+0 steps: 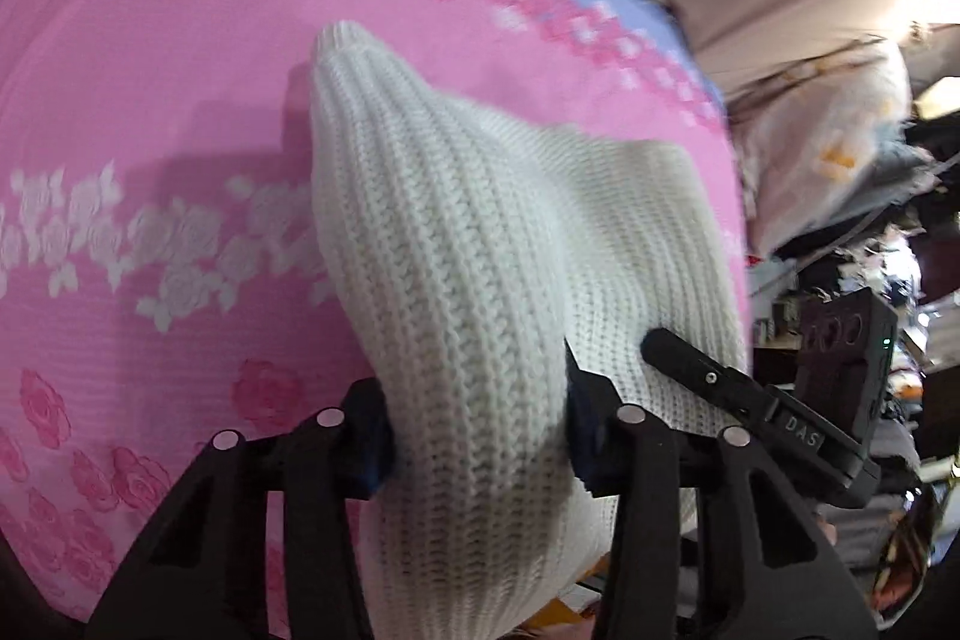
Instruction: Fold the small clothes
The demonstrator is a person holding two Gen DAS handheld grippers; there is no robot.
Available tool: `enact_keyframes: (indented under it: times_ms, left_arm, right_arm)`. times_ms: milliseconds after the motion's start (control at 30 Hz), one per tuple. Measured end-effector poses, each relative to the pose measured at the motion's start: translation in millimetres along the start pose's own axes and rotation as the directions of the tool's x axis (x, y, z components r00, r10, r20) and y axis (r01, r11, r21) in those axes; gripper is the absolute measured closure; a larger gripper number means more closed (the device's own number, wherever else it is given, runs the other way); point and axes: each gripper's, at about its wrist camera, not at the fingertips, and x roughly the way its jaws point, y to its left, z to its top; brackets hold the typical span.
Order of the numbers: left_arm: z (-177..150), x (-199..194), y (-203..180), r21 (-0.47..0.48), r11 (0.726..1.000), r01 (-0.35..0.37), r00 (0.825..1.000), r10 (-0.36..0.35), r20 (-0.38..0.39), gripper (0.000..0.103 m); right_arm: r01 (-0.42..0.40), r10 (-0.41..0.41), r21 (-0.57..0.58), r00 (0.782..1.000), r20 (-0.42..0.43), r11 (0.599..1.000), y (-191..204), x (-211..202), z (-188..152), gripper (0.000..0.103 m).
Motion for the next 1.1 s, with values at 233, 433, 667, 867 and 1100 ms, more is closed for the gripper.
enact_keyframes:
  times_ms: [233,433,667,867,1100]
  left_arm:
    - [46.9,-112.9,-96.6,0.293,0.955,0.053,0.976,-0.111,0.188,0.060]
    - [74.3,-221.9,-134.1,0.430,0.903,-0.002,0.915,-0.172,0.365,0.056]
    - [107.3,-226.5,-58.0,0.290,0.949,-0.121,0.897,-0.020,0.441,0.041]
    - [107.1,-89.6,97.8,0.038,0.918,-0.395,0.888,0.372,0.270,0.043]
    - [53.5,-86.8,139.2,-0.053,0.951,-0.304,0.915,0.307,0.263,0.027]
  right_arm:
    - [-0.058,0.093,-0.132,0.955,0.282,0.990,69.6,-125.5,26.5,0.068]
    - [-0.095,0.241,-0.312,0.848,0.472,0.945,160.3,-209.8,56.4,0.067]
    - [-0.159,0.313,-0.360,0.849,0.425,0.919,212.6,-158.6,94.2,0.063]
    - [-0.006,0.043,-0.175,0.977,0.210,0.985,138.3,33.5,109.9,0.056]
    - [0.024,-0.001,-0.163,0.990,0.141,0.986,111.2,53.4,56.8,0.052]
